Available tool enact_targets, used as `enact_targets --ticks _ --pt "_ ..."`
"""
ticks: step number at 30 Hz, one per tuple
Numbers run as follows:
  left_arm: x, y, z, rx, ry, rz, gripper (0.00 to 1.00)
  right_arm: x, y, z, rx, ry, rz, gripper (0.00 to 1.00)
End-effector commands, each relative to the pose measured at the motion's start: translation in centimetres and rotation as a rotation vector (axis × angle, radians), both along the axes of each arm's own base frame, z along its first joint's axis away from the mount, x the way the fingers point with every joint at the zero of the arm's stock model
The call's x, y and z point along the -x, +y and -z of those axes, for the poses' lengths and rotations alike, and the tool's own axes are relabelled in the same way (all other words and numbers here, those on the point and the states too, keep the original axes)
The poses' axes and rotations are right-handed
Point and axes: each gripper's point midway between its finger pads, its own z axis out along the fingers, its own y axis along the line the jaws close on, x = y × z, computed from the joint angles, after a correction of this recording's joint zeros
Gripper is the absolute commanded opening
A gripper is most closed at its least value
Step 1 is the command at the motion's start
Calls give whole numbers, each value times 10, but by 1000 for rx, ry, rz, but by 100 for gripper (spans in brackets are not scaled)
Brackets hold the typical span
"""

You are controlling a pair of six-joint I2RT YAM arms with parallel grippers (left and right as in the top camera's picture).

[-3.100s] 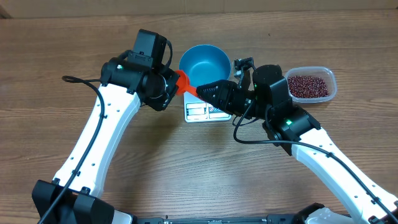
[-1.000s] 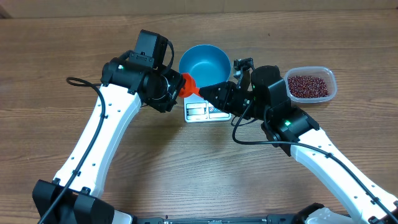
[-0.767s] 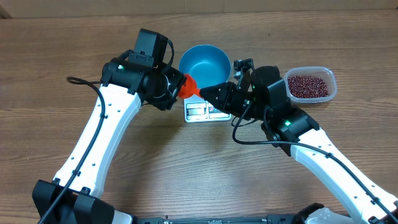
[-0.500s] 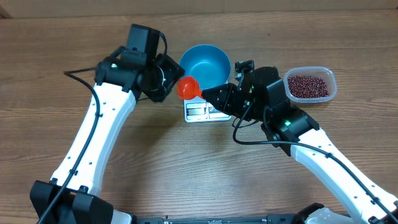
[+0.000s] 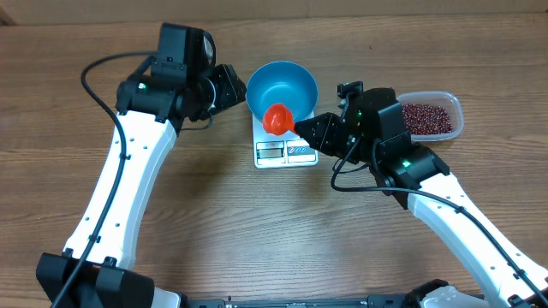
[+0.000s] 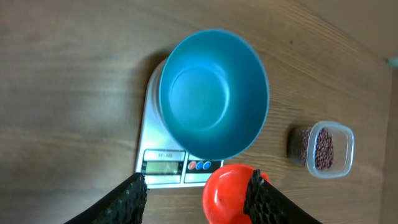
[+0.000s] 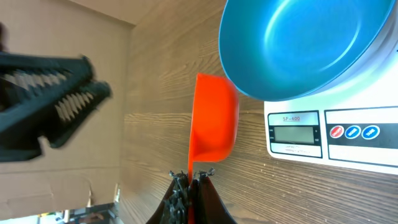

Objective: Scoop item into bowl and weigh 150g on scale
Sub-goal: 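Carry the scoop with the right gripper to the bean tub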

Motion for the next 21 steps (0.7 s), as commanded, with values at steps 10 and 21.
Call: enact_targets --ticks 10,21 --pt "-8 -2 -47 -104 -201 189 77 -6 -42 -30 64 -124 40 4" --pt "-7 -2 -46 -130 -213 224 82 1 -119 -47 144 -164 184 4"
